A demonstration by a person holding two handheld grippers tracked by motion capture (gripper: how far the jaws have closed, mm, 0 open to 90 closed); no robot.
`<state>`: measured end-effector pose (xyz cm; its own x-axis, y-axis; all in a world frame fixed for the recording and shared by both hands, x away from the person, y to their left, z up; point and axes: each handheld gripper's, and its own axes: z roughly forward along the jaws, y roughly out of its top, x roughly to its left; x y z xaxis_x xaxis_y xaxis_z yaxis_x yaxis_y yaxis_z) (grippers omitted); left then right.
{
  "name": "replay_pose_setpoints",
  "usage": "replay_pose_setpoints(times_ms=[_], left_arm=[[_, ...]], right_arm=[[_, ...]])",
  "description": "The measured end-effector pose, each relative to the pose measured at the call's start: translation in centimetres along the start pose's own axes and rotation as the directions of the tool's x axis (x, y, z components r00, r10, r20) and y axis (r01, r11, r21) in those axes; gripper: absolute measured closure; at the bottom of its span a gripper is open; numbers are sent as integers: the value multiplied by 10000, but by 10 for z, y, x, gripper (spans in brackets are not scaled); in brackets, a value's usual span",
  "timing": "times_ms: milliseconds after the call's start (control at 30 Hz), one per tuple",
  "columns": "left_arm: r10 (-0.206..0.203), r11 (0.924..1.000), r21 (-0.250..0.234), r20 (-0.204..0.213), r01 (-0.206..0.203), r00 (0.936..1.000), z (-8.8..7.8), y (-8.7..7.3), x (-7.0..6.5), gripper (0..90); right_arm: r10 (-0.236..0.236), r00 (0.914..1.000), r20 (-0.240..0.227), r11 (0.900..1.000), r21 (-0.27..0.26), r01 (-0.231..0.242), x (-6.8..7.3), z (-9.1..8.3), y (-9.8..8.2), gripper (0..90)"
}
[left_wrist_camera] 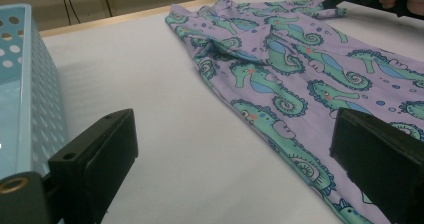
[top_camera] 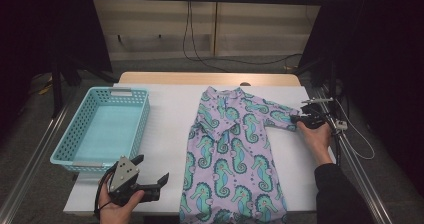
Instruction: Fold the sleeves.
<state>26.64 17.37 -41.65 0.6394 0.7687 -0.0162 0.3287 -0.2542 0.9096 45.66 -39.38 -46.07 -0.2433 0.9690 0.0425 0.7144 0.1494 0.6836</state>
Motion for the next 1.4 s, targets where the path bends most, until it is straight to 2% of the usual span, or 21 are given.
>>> replay_pose_setpoints(times_ms=[167, 400, 700, 967, 1233, 1400], left_arm=[[62, 10000, 6, 2, -62, 10000, -1, 0, 0, 49], [69, 10000, -1, 20, -69, 10000, 0, 0, -1, 49], [99, 9999, -22, 11, -99, 10000, 0, 1, 0, 47], [79, 10000, -2, 22, -79, 10000, 0, 1, -1, 47], [77, 10000, 5, 41, -77, 10000, 0, 1, -1, 47], [90, 10000, 24, 45, -90, 9999, 0, 1, -1, 47]], right_arm=[[44, 10000, -13, 9995, -328, -44, 1, -6, 2, 888], [-187, 9998, -56, 9949, -997, 180, 7, -15, 9, 888], [-609, 9959, -664, 9892, -1375, 514, 28, -17, 18, 888], [-1117, 9837, -1406, 9827, -1630, 883, 54, -16, 24, 888], [-1562, 9691, -1909, 9774, -1710, 1239, 77, -11, 27, 887], [-1660, 9622, -2158, 9768, -1702, 1304, 85, -7, 27, 887]])
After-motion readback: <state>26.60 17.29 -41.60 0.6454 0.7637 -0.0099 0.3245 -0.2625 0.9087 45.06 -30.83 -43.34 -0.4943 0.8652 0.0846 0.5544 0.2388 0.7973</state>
